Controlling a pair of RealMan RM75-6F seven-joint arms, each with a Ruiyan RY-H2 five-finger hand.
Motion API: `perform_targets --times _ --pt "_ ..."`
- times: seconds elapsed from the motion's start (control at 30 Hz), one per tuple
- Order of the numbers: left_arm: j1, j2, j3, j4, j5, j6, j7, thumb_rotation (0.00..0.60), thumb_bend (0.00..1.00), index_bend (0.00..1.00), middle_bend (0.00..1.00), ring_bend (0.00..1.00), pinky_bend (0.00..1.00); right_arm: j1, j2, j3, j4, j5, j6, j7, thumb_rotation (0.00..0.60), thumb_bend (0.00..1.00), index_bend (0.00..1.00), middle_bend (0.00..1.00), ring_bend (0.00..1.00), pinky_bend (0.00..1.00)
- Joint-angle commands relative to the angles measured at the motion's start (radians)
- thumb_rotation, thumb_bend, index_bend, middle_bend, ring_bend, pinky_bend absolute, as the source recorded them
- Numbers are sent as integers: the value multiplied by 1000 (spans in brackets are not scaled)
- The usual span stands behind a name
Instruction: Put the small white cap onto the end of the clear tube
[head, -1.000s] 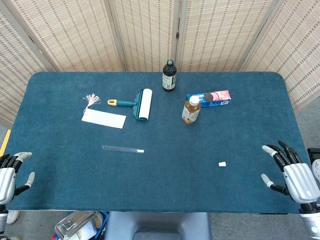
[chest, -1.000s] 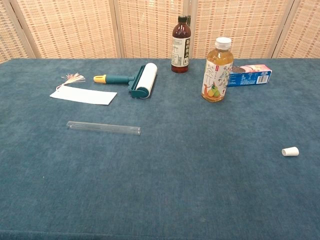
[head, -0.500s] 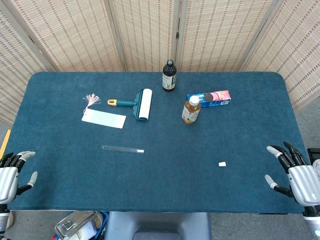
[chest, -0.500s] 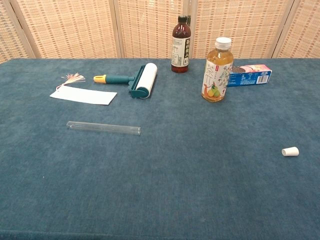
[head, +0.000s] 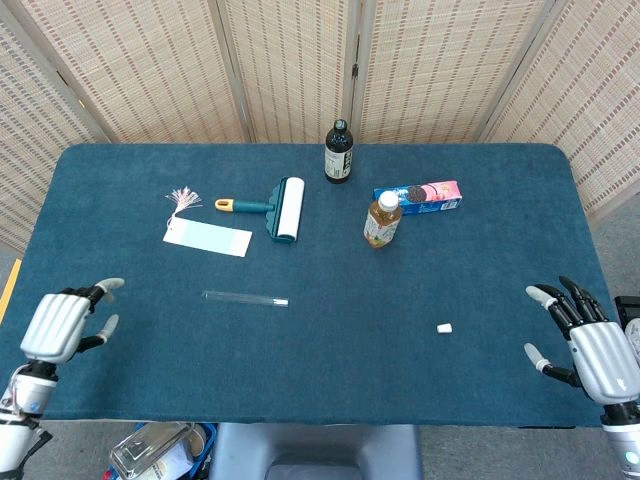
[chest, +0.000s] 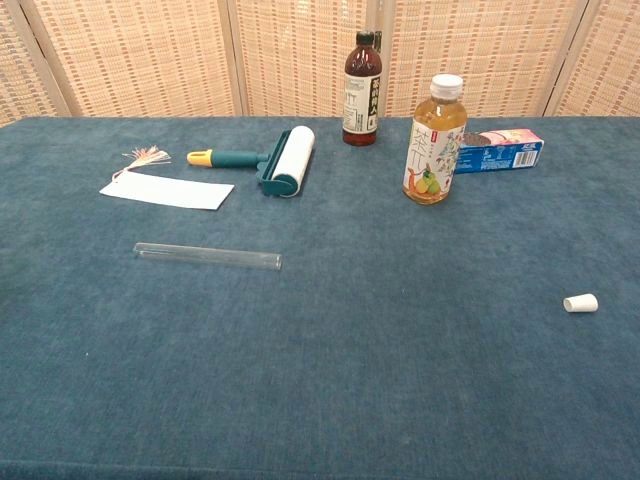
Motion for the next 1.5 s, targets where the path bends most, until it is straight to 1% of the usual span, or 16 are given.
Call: perform_targets --times 0.03,0.13,0.27,0.33,0.4,0.47,0.53,0.7,0.83,1.07,1.5 --pt "-92 -30 -29 26 10 -92 27 600 372 277 571 660 729 2 0 -1 1 1 -3 1 600 277 149 175 38 106" --pt "-153 -65 -47 41 -14 -159 54 600 372 281 608 686 785 4 3 -1 0 3 -8 1 600 277 149 175 38 106" --pt "-225 -111 -65 56 -61 -243 105 600 368 298 642 715 819 7 6 -3 0 7 -15 2 600 277 149 174 38 106" --pt "-261 -136 -72 67 -93 -287 132 600 360 308 691 751 866 7 5 -3 1 11 -17 2 600 277 149 175 38 106" --pt "-278 -149 -76 72 -117 -310 144 600 358 313 747 796 921 7 4 -3 1 12 -17 2 600 277 149 174 38 106" --pt "-299 -165 -80 78 -142 -334 162 600 355 324 814 860 980 8 3 -4 3 14 -19 3 600 277 149 174 38 106" --pt "-340 -197 -83 94 -187 -391 199 600 353 333 863 906 1000 10 2 -5 6 19 -26 5 600 277 149 174 38 106" --pt "-399 -267 -88 129 -280 -431 282 600 334 352 938 969 1000 14 1 -4 12 23 -32 9 600 277 149 174 38 106" --pt "-437 -323 -78 159 -337 -445 341 600 325 369 965 994 1000 19 -2 -4 17 28 -42 13 600 277 149 174 38 106" --pt "-477 -408 -63 213 -428 -453 394 600 324 416 987 1000 1000 22 -2 -4 22 36 -49 19 600 277 149 174 38 106" --pt "-547 -485 -42 257 -635 -460 501 600 324 404 987 1000 1000 24 1 -7 26 38 -53 27 600 277 149 175 38 106"
